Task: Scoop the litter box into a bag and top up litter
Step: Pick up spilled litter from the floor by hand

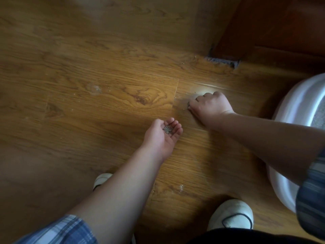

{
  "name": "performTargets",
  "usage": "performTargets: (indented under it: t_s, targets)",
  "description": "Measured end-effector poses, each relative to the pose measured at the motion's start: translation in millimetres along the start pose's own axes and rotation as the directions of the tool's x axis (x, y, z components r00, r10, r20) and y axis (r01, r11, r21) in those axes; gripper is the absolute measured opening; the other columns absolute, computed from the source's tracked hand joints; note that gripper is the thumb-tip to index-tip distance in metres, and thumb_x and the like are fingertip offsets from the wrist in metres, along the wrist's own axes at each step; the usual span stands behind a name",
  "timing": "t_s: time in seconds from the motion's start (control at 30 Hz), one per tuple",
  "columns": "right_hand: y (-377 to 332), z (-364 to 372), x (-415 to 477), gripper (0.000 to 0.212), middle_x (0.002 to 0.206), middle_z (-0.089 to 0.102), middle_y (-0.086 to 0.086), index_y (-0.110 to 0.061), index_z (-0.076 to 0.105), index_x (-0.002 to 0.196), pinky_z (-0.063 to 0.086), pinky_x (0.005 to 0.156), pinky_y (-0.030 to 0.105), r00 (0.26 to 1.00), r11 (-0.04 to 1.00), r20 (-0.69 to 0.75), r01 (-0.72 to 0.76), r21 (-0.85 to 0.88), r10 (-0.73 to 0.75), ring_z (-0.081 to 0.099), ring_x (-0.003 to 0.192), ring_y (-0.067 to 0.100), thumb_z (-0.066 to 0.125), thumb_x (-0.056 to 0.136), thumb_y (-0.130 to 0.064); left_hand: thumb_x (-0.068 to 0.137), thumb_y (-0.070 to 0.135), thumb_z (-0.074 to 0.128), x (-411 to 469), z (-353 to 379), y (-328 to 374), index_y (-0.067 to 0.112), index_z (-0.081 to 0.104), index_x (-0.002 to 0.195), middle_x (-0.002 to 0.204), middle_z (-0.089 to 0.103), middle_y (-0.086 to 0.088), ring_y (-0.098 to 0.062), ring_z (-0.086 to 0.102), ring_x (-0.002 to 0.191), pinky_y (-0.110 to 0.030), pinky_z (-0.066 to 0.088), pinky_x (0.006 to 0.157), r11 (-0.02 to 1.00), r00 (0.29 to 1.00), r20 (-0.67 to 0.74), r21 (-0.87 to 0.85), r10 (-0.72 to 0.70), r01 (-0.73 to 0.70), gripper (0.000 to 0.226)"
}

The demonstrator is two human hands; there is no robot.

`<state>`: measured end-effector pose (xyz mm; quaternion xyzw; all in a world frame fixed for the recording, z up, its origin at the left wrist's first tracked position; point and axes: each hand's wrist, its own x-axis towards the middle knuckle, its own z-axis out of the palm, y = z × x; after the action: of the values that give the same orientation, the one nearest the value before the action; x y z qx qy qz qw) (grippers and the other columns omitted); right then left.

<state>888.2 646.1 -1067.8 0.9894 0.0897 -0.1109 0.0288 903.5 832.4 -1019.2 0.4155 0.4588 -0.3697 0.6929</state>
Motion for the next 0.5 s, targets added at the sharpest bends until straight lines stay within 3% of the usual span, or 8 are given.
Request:
performTargets:
  t_s: [0.17,0.3,0.37,0.5]
  targets:
    - [7,-2,6,0.015,0.083,0.067,0.001,-0.019,0.057,0.095,0.041,0.059,0.031,0.997,1.0,0.079,0.009,0.01,-0.009,0.065,0.073,0.027,0.045,0.1,-0.026,0.098,0.013,0.035,-1,4,0,0.002,0.061,0.086,0.079,0.063,-0.013,-0.023,0.064,0.073,-0.031,0.059,0.065,1.0,1.0,0.018,-0.002,-0.005,0.005,0.03]
    - [8,-15,8,0.023,0.084,0.067,0.001,-0.02,0.05,0.091,0.04,0.056,0.031,0.993,0.994,0.114,-0.055,0.091,0.044,0.056,0.066,0.025,0.035,0.103,-0.032,0.098,0.014,0.034,1,9,-3,0.0,0.062,0.088,0.08,0.066,-0.015,-0.026,0.067,0.076,-0.032,0.061,0.067,1.0,0.999,0.038,0.001,-0.006,0.006,0.032]
    - [2,-28,0,0.029,0.079,0.067,0.002,-0.02,0.055,0.094,0.04,0.054,0.03,0.997,0.984,0.06,-0.065,0.166,0.056,0.056,0.062,0.027,0.034,0.102,-0.038,0.097,0.014,0.034,2,12,-6,0.0,0.062,0.088,0.083,0.066,-0.016,-0.027,0.067,0.078,-0.035,0.059,0.07,1.0,0.999,0.037,0.013,-0.005,0.005,0.033]
    - [-37,-53,-33,0.024,0.062,0.064,0.002,-0.018,0.061,0.083,0.035,0.045,0.025,0.992,0.959,-0.122,0.011,0.284,0.025,0.061,0.048,0.028,0.049,0.096,-0.035,0.099,0.017,0.036,8,19,-16,0.006,0.061,0.082,0.075,0.068,-0.012,-0.023,0.065,0.077,-0.033,0.053,0.075,0.997,0.997,0.064,-0.068,-0.041,0.045,0.032]
